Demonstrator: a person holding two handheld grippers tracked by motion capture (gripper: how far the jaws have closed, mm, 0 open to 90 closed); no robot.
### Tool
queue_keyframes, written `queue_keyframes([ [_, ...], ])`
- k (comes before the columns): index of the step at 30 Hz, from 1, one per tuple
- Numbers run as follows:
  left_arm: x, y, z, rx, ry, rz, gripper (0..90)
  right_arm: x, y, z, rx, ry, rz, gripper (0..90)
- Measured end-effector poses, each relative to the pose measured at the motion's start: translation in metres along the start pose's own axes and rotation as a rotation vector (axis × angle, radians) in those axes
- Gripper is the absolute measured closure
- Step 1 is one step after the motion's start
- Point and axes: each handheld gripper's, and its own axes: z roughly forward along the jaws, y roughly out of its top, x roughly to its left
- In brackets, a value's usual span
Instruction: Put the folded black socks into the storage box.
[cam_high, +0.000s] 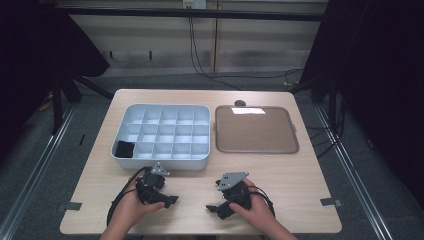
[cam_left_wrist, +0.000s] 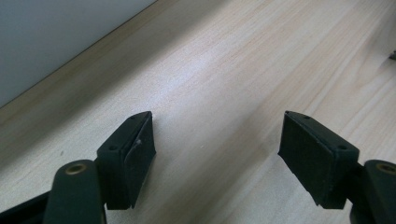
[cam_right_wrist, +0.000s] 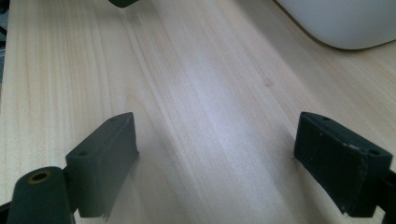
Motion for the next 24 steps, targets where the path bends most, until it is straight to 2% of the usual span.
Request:
queue_keyframes([
  [3, 0.001, -0.002, 0.0, -0.017, -0.004, 0.005, 25.8, 0.0, 0.0, 0.0, 0.0, 0.0, 0.0, 12.8],
  [6, 0.0, -0.006, 0.001, -0.042, 0.012, 0.03, 24.7, 0.0, 0.0, 0.0, 0.0, 0.0, 0.0, 12.8],
  [10, -0.001, -0.01, 0.001, -0.065, 0.013, 0.055, 22.7, 0.0, 0.0, 0.0, 0.0, -0.001, 0.0, 12.9],
  [19, -0.004, -0.016, 0.003, -0.108, 0.021, 0.074, 19.4, 0.0, 0.0, 0.0, 0.001, -0.002, -0.005, 12.7],
  [20, -0.005, -0.018, 0.004, -0.115, 0.029, 0.096, 18.7, 0.0, 0.0, 0.0, 0.001, -0.002, -0.005, 12.8],
  [24, -0.007, -0.021, 0.005, -0.134, 0.039, 0.111, 17.3, 0.0, 0.0, 0.0, 0.001, -0.001, -0.004, 12.7],
])
